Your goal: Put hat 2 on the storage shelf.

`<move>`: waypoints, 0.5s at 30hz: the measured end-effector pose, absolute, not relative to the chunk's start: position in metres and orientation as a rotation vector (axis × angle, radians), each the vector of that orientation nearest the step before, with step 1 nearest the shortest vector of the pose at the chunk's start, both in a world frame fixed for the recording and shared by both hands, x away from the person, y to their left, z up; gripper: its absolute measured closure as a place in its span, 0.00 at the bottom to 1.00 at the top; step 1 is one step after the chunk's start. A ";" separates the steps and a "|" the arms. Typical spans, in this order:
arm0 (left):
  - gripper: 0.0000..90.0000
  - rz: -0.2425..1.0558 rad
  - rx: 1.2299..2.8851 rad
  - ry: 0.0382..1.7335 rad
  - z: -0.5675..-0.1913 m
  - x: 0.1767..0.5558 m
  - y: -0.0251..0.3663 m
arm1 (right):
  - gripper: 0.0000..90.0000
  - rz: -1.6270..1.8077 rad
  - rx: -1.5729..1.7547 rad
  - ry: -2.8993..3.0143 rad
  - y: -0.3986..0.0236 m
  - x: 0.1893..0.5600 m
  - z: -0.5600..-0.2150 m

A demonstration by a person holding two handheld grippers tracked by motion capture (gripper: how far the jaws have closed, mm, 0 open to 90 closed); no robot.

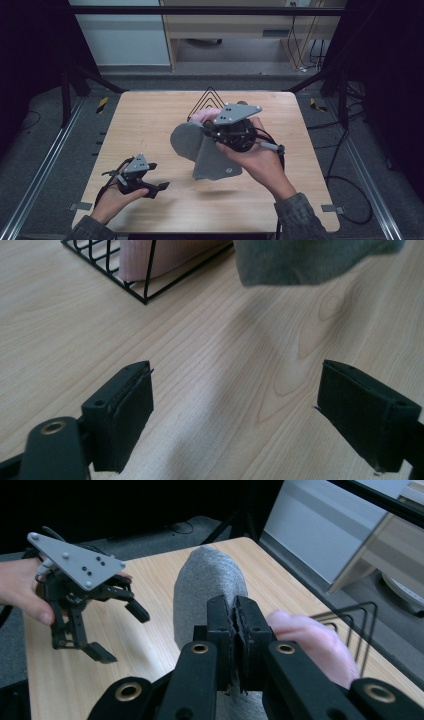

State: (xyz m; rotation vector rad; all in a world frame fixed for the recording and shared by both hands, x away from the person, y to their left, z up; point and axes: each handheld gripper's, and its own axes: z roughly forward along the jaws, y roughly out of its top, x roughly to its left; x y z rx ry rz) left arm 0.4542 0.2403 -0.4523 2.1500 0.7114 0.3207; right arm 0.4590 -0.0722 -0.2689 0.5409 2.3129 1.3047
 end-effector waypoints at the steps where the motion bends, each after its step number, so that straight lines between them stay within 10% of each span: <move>1: 0.17 0.319 2.149 0.710 -0.452 0.454 0.240 | 0.96 1.307 0.532 2.317 -0.069 0.459 -0.269; 15: 0.19 0.321 2.128 0.711 -0.451 0.455 0.244 | 0.96 1.299 0.459 2.388 -0.034 0.456 -0.278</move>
